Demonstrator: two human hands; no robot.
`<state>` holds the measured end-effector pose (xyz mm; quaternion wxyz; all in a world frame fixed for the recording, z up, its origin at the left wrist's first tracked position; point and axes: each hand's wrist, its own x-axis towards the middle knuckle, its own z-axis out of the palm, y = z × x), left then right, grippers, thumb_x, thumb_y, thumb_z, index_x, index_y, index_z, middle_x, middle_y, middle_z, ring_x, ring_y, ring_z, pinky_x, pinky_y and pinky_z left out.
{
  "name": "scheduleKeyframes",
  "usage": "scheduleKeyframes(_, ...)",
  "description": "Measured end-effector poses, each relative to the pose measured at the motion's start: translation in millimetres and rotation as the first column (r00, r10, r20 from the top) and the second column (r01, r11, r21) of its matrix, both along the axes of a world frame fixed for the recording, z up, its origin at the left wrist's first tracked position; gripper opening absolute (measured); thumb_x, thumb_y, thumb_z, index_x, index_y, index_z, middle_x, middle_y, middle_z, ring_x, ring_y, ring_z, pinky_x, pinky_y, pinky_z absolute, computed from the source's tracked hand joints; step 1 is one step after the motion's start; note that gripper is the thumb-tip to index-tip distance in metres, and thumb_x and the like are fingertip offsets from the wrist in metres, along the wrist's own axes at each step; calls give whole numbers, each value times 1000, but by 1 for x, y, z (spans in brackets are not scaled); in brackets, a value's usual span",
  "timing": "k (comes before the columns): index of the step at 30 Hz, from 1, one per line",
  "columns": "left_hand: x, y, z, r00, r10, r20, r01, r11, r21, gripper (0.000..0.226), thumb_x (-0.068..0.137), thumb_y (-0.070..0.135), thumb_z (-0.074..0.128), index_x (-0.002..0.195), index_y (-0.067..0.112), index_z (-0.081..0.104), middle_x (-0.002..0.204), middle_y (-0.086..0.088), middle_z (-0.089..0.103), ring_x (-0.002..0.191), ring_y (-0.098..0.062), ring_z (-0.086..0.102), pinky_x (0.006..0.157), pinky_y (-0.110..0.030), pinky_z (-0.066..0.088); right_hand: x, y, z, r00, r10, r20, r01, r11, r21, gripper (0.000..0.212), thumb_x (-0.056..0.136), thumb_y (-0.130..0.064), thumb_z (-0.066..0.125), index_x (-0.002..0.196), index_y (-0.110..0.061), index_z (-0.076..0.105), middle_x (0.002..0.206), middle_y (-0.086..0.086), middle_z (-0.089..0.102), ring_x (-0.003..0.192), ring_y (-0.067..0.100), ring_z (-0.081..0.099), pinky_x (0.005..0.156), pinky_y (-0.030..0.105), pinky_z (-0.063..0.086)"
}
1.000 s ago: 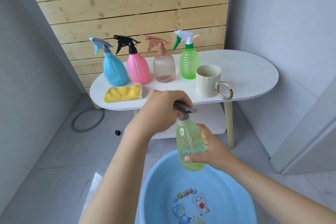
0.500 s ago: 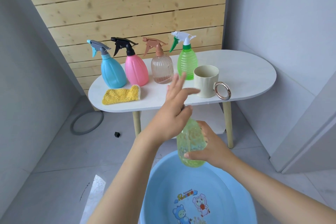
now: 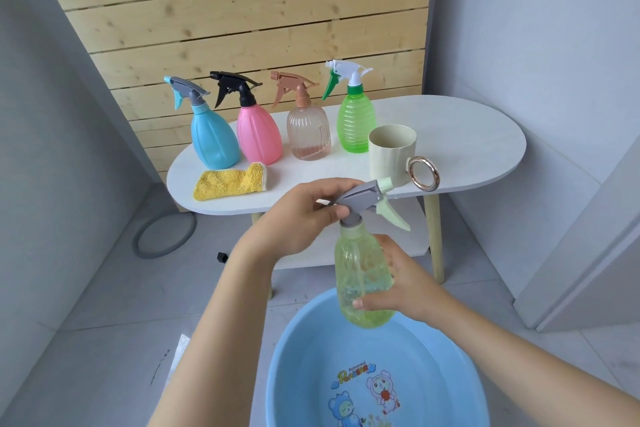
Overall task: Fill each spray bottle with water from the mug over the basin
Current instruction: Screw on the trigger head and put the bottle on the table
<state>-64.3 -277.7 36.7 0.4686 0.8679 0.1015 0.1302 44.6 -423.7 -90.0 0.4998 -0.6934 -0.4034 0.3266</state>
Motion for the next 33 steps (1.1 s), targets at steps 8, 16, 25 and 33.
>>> scheduleKeyframes(8, 4, -19, 2, 993, 30, -111, -44, 990, -130, 27, 79, 42, 52, 97, 22, 55, 93, 6, 62, 87, -10, 55, 85, -28, 41, -1, 3, 1, 1000, -26, 4, 26, 1000, -13, 77, 51, -29, 85, 114, -45, 44, 113, -21, 58, 108, -1, 55, 95, 32, 47)
scheduleKeyframes(16, 12, -41, 8, 989, 149, -20, -150, 967, -204, 41, 74, 45, 56, 73, 4, 49, 75, -2, 38, 64, -11, 37, 65, -25, 33, -6, 6, 2, 999, -14, 33, 15, 1000, -23, 81, 49, -38, 83, 118, -45, 42, 113, -19, 59, 109, 2, 56, 94, 41, 49)
scheduleKeyframes(25, 3, -25, 11, 981, 61, -183, -104, 967, -231, 38, 66, 31, 55, 104, 36, 50, 99, 8, 56, 105, -14, 49, 100, -29, 32, 4, 0, 0, 996, -73, 46, 73, 997, 9, 76, 47, -39, 82, 111, -53, 43, 110, -23, 58, 107, 2, 56, 94, 37, 49)
scheduleKeyframes(33, -3, -14, 21, 979, 159, -127, -153, 987, 56, 34, 79, 14, 75, 110, 27, 69, 100, 13, 72, 96, -1, 65, 90, -17, 48, 0, 0, 6, 999, -15, 34, 14, 1000, 13, 73, 48, -37, 83, 107, -54, 44, 106, -26, 59, 105, 1, 58, 90, 32, 50)
